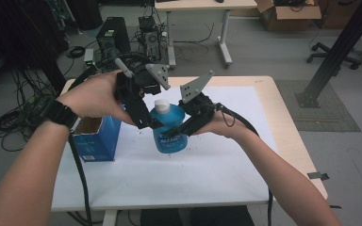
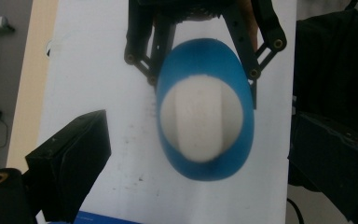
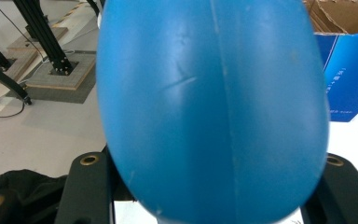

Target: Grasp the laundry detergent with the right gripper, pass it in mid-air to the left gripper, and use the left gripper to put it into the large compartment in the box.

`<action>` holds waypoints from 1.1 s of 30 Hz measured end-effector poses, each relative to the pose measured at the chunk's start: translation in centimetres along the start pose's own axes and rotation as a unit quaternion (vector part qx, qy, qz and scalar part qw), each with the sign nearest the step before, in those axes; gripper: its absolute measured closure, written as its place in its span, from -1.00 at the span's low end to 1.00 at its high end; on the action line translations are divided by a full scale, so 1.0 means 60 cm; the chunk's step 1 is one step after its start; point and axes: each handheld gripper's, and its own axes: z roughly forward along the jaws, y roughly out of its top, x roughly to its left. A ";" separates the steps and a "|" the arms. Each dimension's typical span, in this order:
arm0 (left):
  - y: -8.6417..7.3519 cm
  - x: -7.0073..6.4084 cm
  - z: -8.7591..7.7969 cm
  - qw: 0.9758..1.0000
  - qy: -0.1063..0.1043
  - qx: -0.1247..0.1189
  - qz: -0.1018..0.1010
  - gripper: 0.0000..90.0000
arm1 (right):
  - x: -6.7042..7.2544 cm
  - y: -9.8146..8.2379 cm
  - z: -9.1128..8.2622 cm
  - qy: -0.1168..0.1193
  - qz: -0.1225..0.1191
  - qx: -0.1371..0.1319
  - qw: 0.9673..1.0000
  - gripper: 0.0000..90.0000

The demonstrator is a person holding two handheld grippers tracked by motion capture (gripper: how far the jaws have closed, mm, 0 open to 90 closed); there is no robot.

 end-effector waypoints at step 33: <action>0.015 0.003 0.052 0.999 -0.021 0.038 0.014 -0.79 | 0.004 -0.001 0.002 0.000 -0.004 0.003 1.000 -0.08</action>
